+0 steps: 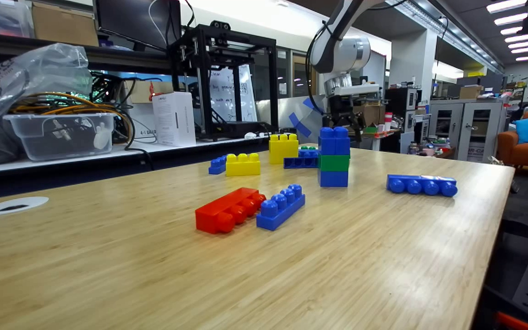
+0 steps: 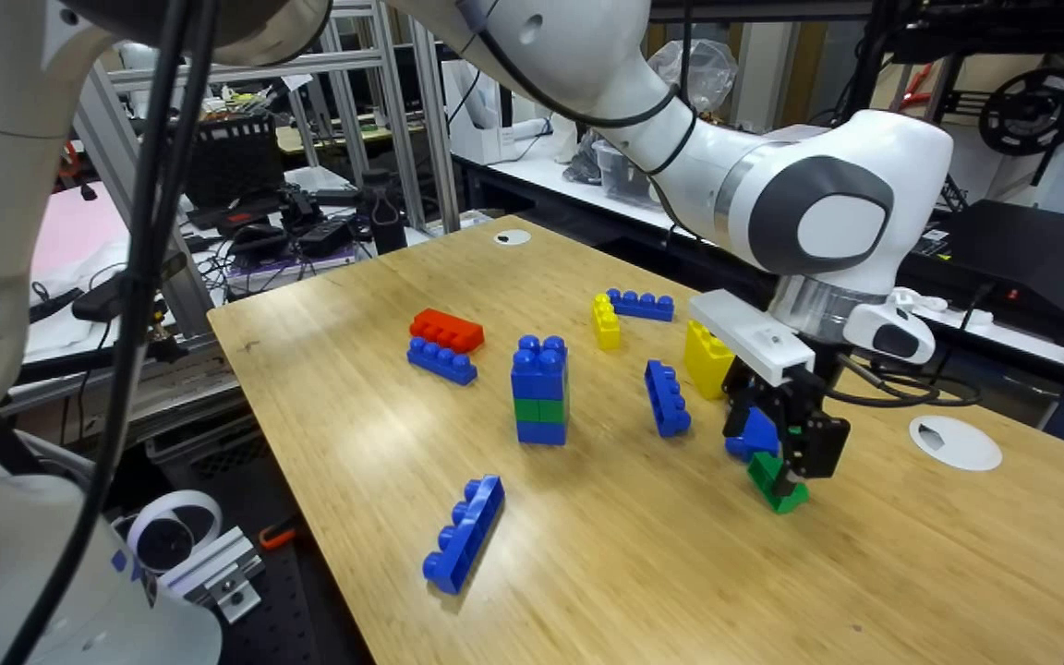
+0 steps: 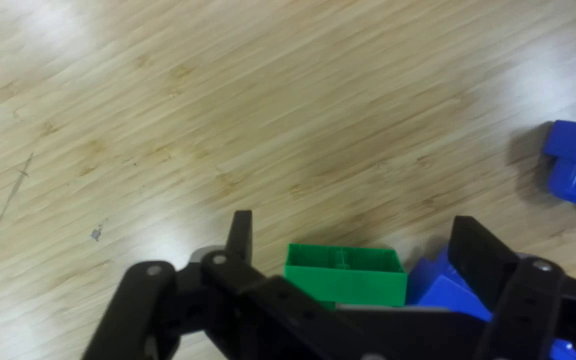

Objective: Move the stack of blocks to the right then place a green block on the top

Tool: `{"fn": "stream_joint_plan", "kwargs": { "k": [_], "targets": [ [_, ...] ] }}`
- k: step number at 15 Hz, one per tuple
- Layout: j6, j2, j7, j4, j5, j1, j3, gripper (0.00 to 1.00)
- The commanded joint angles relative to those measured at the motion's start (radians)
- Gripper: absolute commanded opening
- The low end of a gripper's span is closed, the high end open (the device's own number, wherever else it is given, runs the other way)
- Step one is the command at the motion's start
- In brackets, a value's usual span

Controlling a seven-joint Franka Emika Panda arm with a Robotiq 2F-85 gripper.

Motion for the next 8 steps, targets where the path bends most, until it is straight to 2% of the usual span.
{"fn": "stream_joint_plan", "kwargs": {
  "k": [1, 8],
  "targets": [
    [-0.049, 0.028, 0.022, 0.041, -0.019, -0.013, 0.005, 1.0],
    [-0.065, 0.053, 0.035, 0.049, -0.02, -0.016, 0.003, 1.0]
  ]
}}
